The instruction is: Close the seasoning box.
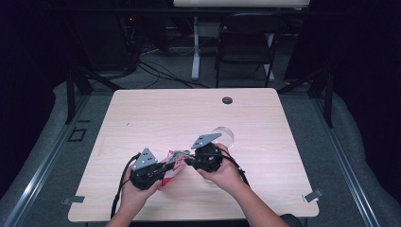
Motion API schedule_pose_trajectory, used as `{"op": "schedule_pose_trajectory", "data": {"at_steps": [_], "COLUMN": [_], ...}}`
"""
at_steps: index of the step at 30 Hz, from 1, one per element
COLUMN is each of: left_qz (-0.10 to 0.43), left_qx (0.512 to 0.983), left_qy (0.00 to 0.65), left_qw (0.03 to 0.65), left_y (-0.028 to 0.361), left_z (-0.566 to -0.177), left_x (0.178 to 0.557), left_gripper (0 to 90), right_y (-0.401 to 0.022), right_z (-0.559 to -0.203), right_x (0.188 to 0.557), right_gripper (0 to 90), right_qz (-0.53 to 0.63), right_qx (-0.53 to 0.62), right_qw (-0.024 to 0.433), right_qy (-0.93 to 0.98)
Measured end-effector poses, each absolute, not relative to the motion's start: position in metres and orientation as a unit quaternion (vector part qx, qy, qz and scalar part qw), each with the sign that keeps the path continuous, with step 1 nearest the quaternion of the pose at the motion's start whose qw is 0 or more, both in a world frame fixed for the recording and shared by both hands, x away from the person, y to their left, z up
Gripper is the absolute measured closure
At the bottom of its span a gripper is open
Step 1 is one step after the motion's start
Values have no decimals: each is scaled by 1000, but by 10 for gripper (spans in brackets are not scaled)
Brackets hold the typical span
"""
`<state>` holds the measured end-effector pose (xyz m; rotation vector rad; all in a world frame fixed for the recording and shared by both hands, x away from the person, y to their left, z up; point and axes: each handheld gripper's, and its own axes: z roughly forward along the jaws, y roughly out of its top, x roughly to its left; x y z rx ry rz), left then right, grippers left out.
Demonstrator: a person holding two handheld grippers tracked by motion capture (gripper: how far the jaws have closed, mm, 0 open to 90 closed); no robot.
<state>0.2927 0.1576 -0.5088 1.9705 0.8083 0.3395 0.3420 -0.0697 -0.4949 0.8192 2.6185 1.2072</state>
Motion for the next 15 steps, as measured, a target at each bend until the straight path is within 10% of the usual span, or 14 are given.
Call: {"op": "schedule_pose_trajectory", "data": {"at_steps": [15], "left_qz": [152], "left_qx": [799], "left_qy": [334], "left_qw": [476], "left_y": [166], "left_z": [-506], "left_x": [281], "left_gripper": [894], "right_y": [-66], "right_z": [-489], "right_x": [341], "right_gripper": [900], "right_qz": [419], "right_qx": [266], "right_qw": [48], "right_qy": [867]}}
